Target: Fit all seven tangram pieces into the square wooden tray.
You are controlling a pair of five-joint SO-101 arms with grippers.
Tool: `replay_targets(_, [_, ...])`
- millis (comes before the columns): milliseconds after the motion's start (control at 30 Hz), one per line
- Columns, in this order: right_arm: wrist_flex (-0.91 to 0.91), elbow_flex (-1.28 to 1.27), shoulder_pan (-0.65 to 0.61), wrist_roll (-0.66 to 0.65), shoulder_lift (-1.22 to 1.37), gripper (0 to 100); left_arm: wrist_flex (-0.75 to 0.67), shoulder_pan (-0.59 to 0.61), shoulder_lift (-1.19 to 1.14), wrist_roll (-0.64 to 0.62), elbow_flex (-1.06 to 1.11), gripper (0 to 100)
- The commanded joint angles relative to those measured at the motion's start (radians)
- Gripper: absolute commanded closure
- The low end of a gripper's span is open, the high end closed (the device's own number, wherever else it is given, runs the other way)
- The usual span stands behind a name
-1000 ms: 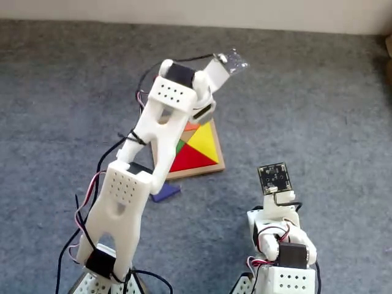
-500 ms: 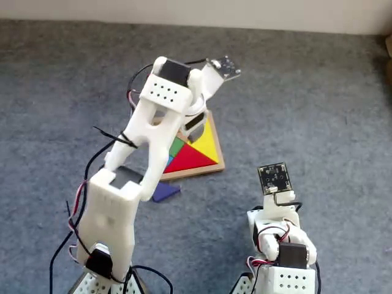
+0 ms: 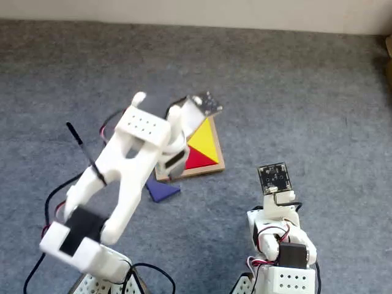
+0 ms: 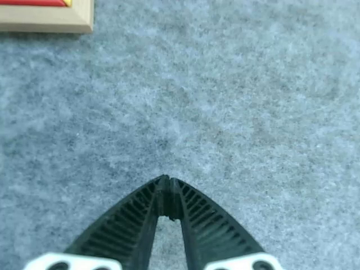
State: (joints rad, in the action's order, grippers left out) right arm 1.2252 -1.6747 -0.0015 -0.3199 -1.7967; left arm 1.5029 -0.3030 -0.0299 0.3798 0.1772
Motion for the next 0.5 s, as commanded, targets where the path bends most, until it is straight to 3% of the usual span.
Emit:
replay_targets(0, [-0.001,-0.067,0.012,-0.012,-0.013,99.2,-0.170,0.021,0.113,0.008,0.223,81])
replay_targets(333, [0.001,-0.067,0.012,-0.012,-0.013,99.2,-0.404,0.117,-0.056,0.005,0.346,81])
replay_targets(467, [0.002,-0.067,0.012,-0.012,-0.013,99.2,-0.350,0.131,-0.119,0.011,0.274,81])
